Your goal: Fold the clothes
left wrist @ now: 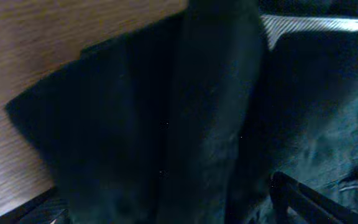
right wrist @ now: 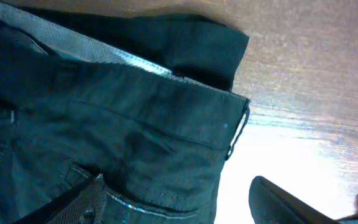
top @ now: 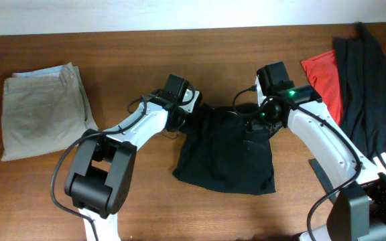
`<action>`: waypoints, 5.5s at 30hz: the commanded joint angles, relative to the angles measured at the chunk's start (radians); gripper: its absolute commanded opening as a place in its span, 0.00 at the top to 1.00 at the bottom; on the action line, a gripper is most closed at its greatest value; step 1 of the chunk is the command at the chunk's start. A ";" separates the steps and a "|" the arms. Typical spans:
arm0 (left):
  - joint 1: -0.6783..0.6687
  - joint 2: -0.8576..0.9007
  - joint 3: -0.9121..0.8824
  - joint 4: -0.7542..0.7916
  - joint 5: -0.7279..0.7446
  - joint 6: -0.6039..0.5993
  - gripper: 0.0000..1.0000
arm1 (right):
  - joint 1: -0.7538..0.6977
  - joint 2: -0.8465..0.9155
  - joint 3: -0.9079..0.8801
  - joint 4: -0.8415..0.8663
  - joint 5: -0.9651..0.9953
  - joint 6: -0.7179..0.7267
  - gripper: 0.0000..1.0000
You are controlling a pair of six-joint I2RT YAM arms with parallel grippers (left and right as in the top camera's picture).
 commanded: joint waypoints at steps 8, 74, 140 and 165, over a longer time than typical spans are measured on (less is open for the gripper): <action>0.027 0.013 -0.009 0.032 0.000 0.034 1.00 | 0.000 -0.267 0.014 -0.045 0.013 0.006 0.20; 0.209 -1.344 -0.595 -0.132 -0.388 0.164 0.01 | 0.002 -1.049 -0.473 0.116 0.196 0.173 0.01; 0.370 -2.032 -1.318 0.531 -0.393 0.132 0.01 | -0.195 -1.648 -1.276 0.840 -0.004 -0.098 0.01; 0.370 -2.031 -1.317 0.430 -0.386 0.132 0.01 | -0.195 -1.648 -1.276 0.840 -0.004 -0.098 0.01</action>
